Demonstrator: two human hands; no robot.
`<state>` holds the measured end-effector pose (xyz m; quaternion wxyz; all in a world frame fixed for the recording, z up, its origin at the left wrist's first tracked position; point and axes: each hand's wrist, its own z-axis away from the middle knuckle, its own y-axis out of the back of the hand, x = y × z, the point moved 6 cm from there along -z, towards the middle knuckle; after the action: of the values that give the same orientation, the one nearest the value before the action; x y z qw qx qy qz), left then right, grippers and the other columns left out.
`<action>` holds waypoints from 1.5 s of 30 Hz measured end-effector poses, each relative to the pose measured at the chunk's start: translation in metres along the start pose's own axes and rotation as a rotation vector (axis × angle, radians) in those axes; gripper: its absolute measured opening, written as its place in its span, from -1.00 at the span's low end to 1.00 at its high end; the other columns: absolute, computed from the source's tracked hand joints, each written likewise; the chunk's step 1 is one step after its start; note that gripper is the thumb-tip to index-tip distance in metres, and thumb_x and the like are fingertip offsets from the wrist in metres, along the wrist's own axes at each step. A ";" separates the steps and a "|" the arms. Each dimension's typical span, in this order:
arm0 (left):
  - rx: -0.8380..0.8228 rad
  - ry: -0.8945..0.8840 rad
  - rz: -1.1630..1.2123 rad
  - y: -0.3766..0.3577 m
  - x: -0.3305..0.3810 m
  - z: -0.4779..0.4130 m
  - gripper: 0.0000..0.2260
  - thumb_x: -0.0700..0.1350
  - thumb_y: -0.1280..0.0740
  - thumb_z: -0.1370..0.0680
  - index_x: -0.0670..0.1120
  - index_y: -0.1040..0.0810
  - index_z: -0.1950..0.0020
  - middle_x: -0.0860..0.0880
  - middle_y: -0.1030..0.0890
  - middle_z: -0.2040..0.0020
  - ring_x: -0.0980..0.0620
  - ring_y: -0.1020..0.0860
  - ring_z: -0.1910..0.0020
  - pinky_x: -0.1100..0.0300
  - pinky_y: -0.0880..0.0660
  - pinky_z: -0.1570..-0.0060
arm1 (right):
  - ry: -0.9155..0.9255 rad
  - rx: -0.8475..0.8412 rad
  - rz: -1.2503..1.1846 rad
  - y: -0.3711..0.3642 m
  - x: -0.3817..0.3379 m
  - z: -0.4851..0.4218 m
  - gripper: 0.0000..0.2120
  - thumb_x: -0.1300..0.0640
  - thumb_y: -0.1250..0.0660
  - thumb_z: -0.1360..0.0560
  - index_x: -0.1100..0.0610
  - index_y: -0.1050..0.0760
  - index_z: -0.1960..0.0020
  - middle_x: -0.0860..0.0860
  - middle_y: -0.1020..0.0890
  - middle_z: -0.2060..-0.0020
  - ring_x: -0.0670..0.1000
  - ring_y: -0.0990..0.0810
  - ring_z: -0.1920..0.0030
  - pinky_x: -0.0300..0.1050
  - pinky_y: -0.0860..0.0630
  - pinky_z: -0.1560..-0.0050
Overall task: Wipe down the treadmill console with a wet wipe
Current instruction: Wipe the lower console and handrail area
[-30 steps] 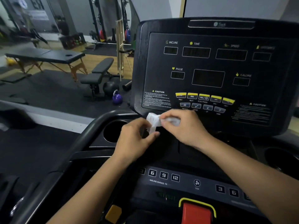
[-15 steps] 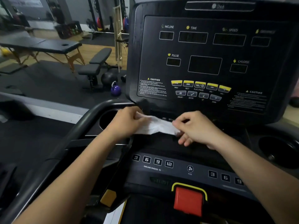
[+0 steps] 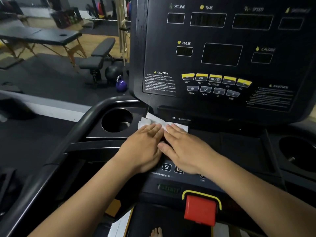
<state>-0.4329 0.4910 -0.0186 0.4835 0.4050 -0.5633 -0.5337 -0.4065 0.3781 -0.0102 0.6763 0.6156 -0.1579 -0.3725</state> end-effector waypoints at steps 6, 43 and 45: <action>-0.042 -0.043 0.036 0.010 0.017 0.029 -0.24 0.22 0.30 -0.47 -0.06 -0.15 -0.58 -0.06 -0.19 -0.58 0.05 -0.07 -0.57 0.20 0.09 -0.53 | 0.065 -0.044 -0.052 -0.001 -0.011 0.030 -0.12 -0.40 0.30 -0.42 0.09 -0.02 -0.57 -0.05 0.01 -0.57 -0.14 0.17 -0.53 -0.22 0.14 -0.48; 0.032 -0.051 0.257 0.001 0.009 0.033 -0.24 0.36 0.27 -0.55 -0.04 -0.31 -0.52 -0.04 -0.33 -0.52 0.07 -0.11 -0.56 0.12 0.03 -0.53 | 0.084 -0.003 -0.033 0.000 -0.002 0.035 -0.25 -0.37 0.01 -0.51 0.02 -0.06 -0.56 -0.09 -0.03 -0.56 -0.14 0.15 -0.54 -0.20 0.09 -0.47; 0.018 -0.032 0.261 0.003 0.003 0.010 -0.28 0.31 0.23 -0.57 -0.08 -0.32 -0.51 -0.08 -0.35 -0.50 0.01 -0.12 -0.55 0.09 0.01 -0.53 | 0.066 0.002 0.005 0.006 0.002 0.012 -0.29 -0.33 -0.02 -0.54 0.06 -0.11 -0.55 -0.04 -0.07 -0.56 -0.08 0.08 -0.55 -0.15 0.03 -0.47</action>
<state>-0.4428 0.4907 -0.0147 0.5362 0.3238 -0.6237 -0.4675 -0.4116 0.3681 -0.0024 0.6814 0.6278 -0.1374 -0.3501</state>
